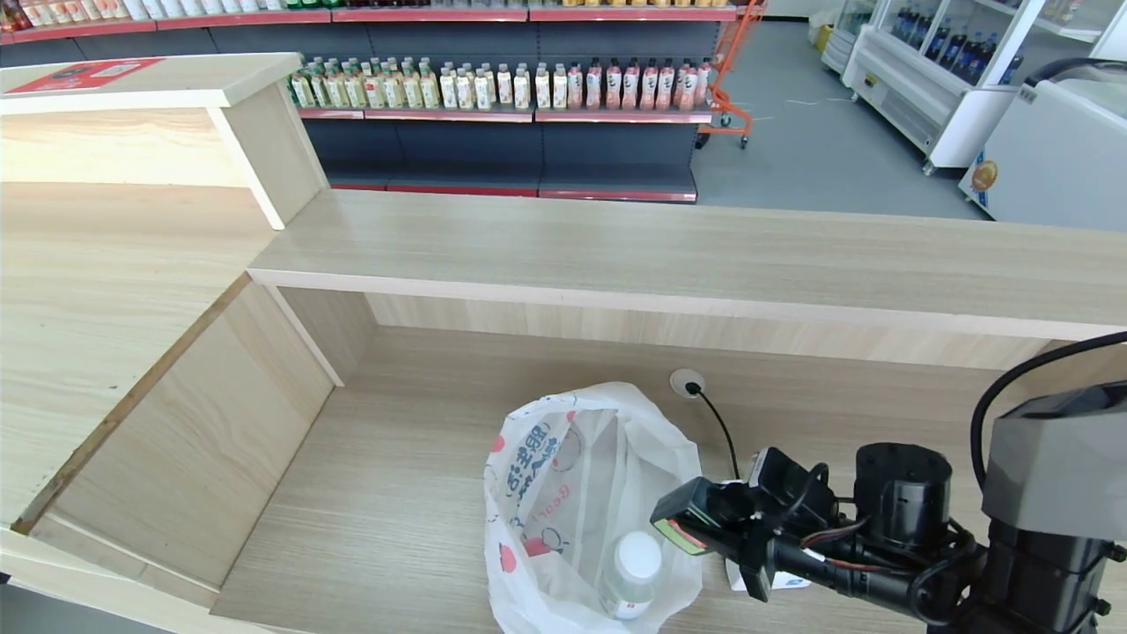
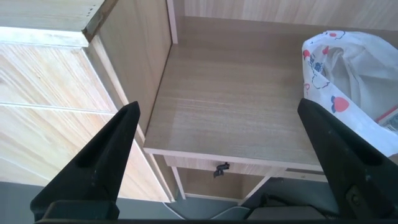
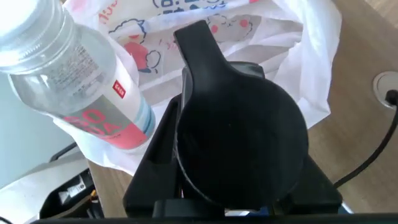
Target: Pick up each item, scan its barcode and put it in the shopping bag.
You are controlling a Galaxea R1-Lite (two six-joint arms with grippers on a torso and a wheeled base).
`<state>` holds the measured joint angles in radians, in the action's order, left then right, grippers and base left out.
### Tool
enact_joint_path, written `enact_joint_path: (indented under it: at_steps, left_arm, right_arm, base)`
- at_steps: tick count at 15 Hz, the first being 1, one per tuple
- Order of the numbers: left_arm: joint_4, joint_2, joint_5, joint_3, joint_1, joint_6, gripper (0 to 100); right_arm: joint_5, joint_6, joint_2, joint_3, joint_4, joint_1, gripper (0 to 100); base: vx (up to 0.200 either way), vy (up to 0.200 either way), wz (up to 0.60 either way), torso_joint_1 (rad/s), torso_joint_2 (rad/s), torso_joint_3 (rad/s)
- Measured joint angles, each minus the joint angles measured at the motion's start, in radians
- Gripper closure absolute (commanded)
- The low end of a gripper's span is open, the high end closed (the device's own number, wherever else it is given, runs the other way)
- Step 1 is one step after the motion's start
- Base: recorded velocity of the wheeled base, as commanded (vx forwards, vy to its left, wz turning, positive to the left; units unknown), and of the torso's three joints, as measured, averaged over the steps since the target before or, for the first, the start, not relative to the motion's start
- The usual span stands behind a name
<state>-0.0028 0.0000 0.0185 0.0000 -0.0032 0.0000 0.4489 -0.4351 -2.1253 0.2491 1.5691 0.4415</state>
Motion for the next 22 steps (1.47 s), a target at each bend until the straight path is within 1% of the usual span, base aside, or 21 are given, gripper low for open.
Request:
enact_joint_path:
  at_steps: [5,9,12,17,22]
  left_arm:
    - [0.0,0.0,0.0,0.0,0.0,0.0,0]
    - [0.0,0.0,0.0,0.0,0.0,0.0,0]
    - [0.0,0.0,0.0,0.0,0.0,0.0,0]
    - [0.0,0.0,0.0,0.0,0.0,0.0,0]
    - [0.0,0.0,0.0,0.0,0.0,0.0,0]
  right_arm:
    - [0.001,0.0,-0.045,-0.017,0.001,-0.004,100]
    - [0.003,0.001,-0.079,0.003,0.001,-0.005,100]
    - [0.006,0.008,-0.097,0.046,0.001,-0.009,100]
    - [0.01,0.048,-0.122,0.157,0.002,-0.002,100]
    - [0.015,0.049,-0.148,0.179,0.0,-0.001,100]
  base:
    - [0.0,0.0,0.0,0.0,0.0,0.0]
    - [0.0,0.0,0.0,0.0,0.0,0.0]
    - [0.0,0.0,0.0,0.0,0.0,0.0]
    - [0.0,0.0,0.0,0.0,0.0,0.0]
    - [0.0,0.0,0.0,0.0,0.0,0.0]
